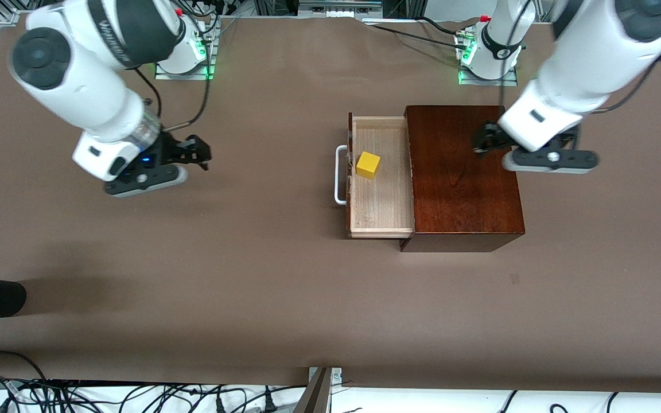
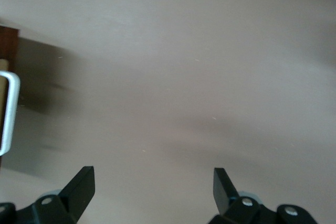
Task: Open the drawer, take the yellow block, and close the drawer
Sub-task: 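Release the handle and raise the left gripper while the right gripper advances, then lower the right gripper into the drawer over the yellow cube, then close the right gripper on the yellow cube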
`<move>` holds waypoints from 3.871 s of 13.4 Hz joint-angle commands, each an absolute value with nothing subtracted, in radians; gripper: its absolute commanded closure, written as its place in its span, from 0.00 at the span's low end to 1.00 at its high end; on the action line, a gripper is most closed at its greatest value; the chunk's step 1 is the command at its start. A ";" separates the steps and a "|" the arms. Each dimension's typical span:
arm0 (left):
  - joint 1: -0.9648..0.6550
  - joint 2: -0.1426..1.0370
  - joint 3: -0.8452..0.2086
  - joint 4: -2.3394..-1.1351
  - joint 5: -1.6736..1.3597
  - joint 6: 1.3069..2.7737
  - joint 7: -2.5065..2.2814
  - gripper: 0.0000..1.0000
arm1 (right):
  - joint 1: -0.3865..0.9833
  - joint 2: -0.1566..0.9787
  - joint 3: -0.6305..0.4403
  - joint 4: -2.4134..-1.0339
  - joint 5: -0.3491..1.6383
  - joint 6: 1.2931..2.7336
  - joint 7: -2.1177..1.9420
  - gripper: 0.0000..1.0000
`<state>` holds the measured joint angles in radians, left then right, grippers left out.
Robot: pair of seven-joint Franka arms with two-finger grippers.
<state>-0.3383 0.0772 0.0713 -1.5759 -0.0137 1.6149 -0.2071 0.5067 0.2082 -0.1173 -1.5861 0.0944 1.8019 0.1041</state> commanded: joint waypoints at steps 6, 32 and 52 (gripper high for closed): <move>-0.287 -0.040 0.166 -1.761 -0.046 1.721 -0.009 0.00 | 0.698 0.310 -0.127 -1.493 0.203 1.862 0.094 0.00; -0.218 -0.005 0.164 -1.675 -0.052 1.695 -0.015 0.00 | 1.045 0.686 -0.127 -1.310 0.118 2.161 -0.195 0.00; -0.175 -0.006 0.178 -1.651 -0.046 1.697 -0.020 0.00 | 1.046 0.762 -0.129 -1.310 0.048 2.233 -0.242 0.36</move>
<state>-0.2118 -0.0144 0.1721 -1.6957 -0.0207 1.7135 -0.0361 1.0368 0.7397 -0.1200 -1.3403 0.0587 2.2242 -0.2356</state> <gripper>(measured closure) 0.000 0.119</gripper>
